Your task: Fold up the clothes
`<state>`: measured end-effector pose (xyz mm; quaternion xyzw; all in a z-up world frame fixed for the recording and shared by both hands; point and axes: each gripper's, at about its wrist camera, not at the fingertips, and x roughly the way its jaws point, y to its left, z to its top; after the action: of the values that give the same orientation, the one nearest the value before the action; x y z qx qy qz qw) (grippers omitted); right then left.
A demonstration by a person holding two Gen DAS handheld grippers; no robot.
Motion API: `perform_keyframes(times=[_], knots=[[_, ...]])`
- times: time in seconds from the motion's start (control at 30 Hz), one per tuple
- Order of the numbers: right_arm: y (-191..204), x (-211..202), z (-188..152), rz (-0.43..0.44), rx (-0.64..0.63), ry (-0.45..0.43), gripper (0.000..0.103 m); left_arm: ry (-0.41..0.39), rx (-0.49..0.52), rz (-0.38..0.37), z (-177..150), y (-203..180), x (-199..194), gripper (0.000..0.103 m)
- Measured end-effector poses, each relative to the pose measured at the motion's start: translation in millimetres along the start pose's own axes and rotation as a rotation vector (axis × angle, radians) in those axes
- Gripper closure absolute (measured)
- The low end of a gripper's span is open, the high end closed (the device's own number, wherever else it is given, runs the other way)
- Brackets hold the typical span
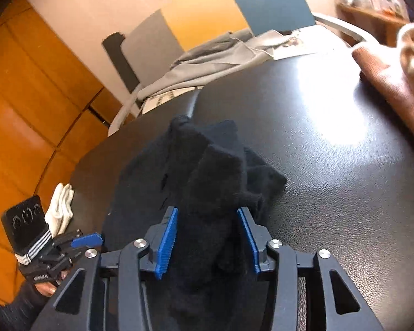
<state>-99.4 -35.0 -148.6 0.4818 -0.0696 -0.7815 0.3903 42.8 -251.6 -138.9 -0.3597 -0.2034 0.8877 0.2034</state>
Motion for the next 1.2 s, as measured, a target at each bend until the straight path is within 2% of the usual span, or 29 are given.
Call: perform_keyframes(times=[0.07,0.1,0.13,0.17,0.23,0.3,0.37,0.43,0.53,0.6,0.67,0.73,0.8,0.83,0.87,0.9,1.03,1.13,1.2], knots=[[2,10,2,-0.003,-0.011,0.013,0.057,0.012,0.005,0.009,0,-1,8,0.081],[5,14,4,-0.011,-0.028,0.014,0.076,0.014,0.015,0.013,0,-2,9,0.081],[11,17,6,-0.011,-0.054,0.019,0.09,0.017,0.026,0.019,-1,-3,11,0.081],[18,18,10,-0.014,-0.085,0.019,0.094,0.022,0.041,0.033,-3,-5,13,0.081],[39,8,20,-0.055,-0.186,-0.026,0.094,0.042,0.055,0.047,-8,-7,18,0.08],[44,-5,30,-0.106,-0.227,-0.079,0.095,0.069,0.059,0.051,-14,-9,24,0.08],[26,4,32,-0.161,-0.188,-0.046,0.095,0.083,0.062,0.054,-20,-11,28,0.08],[-3,26,23,-0.174,-0.114,0.031,0.095,0.087,0.065,0.056,-24,-15,29,0.08],[-23,30,14,-0.085,-0.016,0.007,0.094,0.071,0.062,0.073,-15,-20,25,0.08],[-30,28,15,-0.03,0.033,-0.009,0.091,0.012,0.058,0.061,-3,-24,19,0.08],[-34,25,17,-0.007,0.042,-0.003,0.087,-0.031,0.084,0.092,10,-26,20,0.08],[-35,13,26,-0.005,0.041,-0.012,0.075,-0.042,0.095,0.087,18,-27,26,0.08],[-27,-3,40,-0.016,-0.022,-0.038,0.057,-0.037,0.12,0.088,22,-28,36,0.08],[-22,-11,47,-0.022,-0.053,-0.051,0.052,-0.032,0.136,0.091,23,-30,42,0.08],[-18,-19,54,-0.022,-0.085,-0.062,0.043,-0.024,0.151,0.098,24,-32,47,0.08],[-12,-22,64,0.001,-0.119,-0.058,0.037,-0.015,0.168,0.105,22,-34,52,0.08],[15,-1,106,0.114,-0.233,0.071,0.031,0.027,0.233,0.101,14,-40,67,0.08],[22,45,130,0.116,-0.298,0.235,0.027,0.035,0.241,0.083,10,-39,73,0.08],[20,80,138,0.146,-0.296,0.379,0.027,0.03,0.219,0.075,10,-36,75,0.08]])
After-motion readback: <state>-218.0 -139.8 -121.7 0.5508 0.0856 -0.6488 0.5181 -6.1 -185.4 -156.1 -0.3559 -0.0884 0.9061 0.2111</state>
